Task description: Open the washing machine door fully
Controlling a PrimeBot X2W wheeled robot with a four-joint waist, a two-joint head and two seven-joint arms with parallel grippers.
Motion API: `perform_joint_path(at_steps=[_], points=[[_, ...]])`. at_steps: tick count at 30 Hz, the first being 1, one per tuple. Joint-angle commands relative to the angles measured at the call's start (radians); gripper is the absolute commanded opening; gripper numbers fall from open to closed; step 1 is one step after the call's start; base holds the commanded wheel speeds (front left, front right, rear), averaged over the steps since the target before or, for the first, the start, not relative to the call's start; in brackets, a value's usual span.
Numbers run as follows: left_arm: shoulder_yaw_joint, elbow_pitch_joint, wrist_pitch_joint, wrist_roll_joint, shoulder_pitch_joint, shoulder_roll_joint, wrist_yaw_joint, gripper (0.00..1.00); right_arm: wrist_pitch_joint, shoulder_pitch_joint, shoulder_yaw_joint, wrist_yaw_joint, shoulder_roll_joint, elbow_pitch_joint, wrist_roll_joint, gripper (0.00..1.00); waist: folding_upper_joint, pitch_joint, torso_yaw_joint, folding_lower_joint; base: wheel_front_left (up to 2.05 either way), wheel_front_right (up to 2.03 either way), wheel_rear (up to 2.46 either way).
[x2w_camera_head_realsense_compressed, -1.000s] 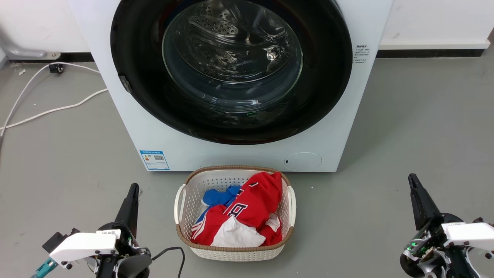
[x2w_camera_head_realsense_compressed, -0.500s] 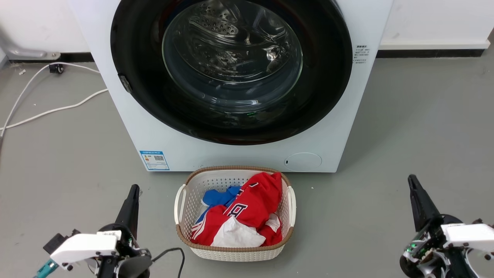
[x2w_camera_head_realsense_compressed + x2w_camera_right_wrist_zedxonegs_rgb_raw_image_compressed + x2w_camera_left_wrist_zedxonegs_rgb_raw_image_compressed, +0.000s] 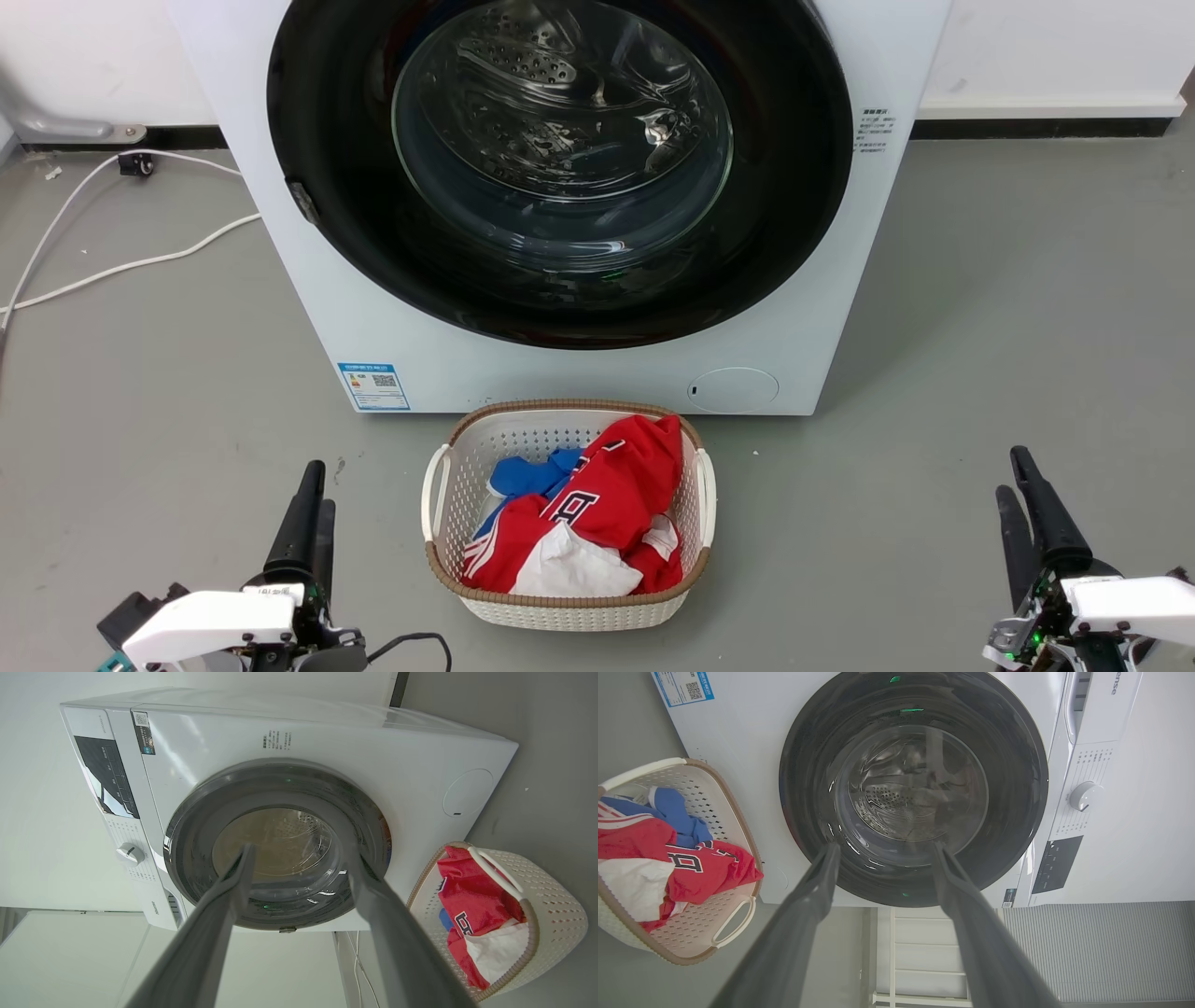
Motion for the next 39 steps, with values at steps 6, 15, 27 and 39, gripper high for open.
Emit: perform_joint_path(at_steps=[6,15,27,39], points=[[-0.007,-0.075,-0.034,0.159,-0.014,0.003,0.032,1.00,-0.034,0.001,-0.009,0.001,-0.003,-0.080,-0.175,1.00,0.0000,0.001,0.000,0.0000,0.00,0.00,0.00],[-0.067,-0.121,-0.072,0.415,-0.001,0.004,0.087,1.00,-0.072,0.024,0.013,0.001,-0.003,-0.157,-0.425,1.00,0.0000,0.002,0.001,0.0000,0.00,0.00,0.00],[-0.188,-0.146,-0.138,0.741,0.014,0.050,0.190,1.00,-0.139,0.082,0.037,0.002,-0.003,-0.245,-0.782,1.00,0.0000,-0.001,0.001,0.0000,0.00,0.00,0.00],[-0.250,-0.181,-0.177,0.882,0.020,0.077,0.248,1.00,-0.177,0.114,0.038,0.002,-0.004,-0.285,-0.945,1.00,0.0000,-0.005,0.004,0.0000,0.00,0.00,0.00]])
